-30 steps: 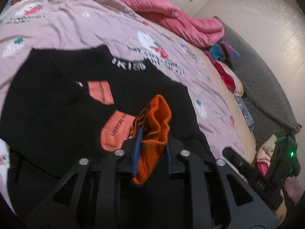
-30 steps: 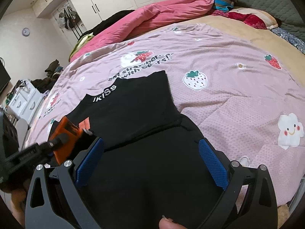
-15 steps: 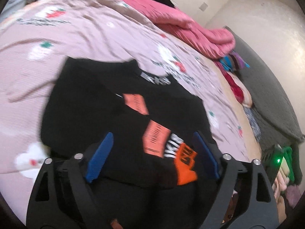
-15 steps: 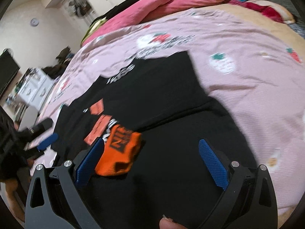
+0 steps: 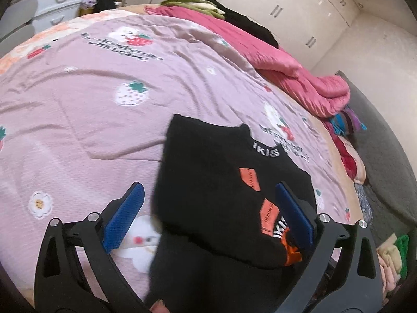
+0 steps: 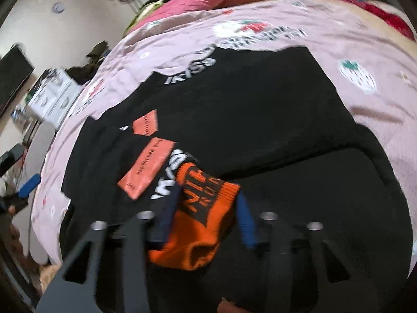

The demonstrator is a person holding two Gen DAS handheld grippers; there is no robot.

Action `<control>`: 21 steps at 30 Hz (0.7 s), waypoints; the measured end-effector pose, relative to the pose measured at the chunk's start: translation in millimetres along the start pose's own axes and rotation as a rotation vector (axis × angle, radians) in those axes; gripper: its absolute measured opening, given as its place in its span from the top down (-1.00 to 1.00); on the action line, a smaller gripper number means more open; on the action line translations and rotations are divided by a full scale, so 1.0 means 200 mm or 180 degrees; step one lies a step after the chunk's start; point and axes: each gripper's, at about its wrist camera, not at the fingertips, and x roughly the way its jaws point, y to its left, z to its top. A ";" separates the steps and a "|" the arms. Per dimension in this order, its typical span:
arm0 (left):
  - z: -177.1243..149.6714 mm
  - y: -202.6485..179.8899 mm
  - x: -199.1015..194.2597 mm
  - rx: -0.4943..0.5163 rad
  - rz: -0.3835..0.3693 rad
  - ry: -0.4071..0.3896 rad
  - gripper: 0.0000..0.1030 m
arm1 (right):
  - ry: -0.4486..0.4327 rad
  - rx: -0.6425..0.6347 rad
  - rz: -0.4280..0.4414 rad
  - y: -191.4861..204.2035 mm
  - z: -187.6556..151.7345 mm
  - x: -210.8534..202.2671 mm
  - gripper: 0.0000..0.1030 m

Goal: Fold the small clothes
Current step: 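Grasp the laid orange cuff with the right gripper and lift it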

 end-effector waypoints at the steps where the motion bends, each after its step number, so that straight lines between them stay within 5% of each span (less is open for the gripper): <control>1: 0.00 0.02 0.00 -0.0029 0.0010 0.0000 -0.81 | -0.0041 -0.0083 0.0016 0.03 0.01 -0.02 0.77; 12: -0.03 0.02 0.04 -0.0037 0.0039 0.0073 -0.82 | -0.0681 -0.1204 0.0143 0.35 0.45 -0.30 0.85; 21: -0.04 -0.04 0.08 0.0079 0.0044 0.0122 -0.82 | -0.0705 -0.1119 -0.0144 0.15 0.58 -0.26 0.85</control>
